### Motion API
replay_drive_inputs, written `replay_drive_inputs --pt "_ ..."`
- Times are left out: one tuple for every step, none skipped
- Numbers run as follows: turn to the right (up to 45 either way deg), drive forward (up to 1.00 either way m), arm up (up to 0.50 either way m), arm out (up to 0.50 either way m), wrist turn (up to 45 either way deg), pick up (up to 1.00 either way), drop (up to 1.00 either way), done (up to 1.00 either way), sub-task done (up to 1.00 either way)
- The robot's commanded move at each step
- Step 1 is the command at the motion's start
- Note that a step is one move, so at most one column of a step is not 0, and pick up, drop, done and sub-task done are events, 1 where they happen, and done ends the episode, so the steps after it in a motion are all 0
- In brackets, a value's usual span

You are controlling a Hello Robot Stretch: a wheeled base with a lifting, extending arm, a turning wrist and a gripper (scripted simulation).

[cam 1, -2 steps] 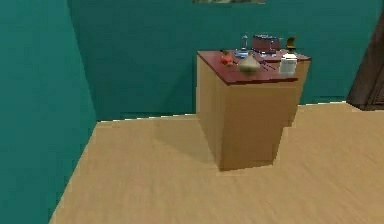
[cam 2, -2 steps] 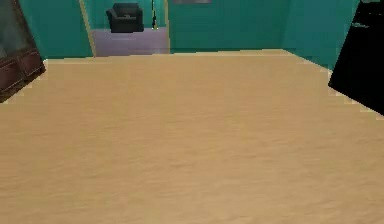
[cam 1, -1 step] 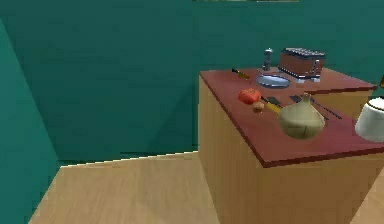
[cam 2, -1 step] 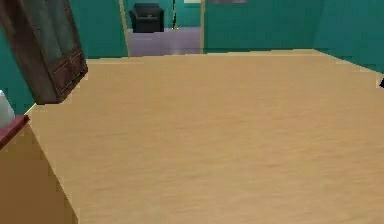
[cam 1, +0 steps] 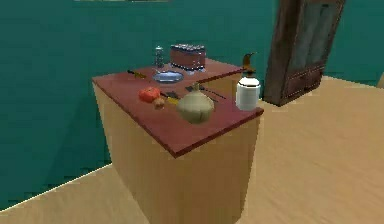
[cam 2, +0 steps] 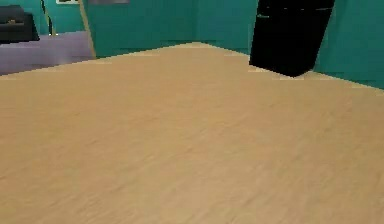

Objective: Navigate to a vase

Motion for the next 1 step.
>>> replay_drive_inputs --pt "0.0 0.0 0.0 0.0 0.0 0.0 0.0 1.0 0.0"
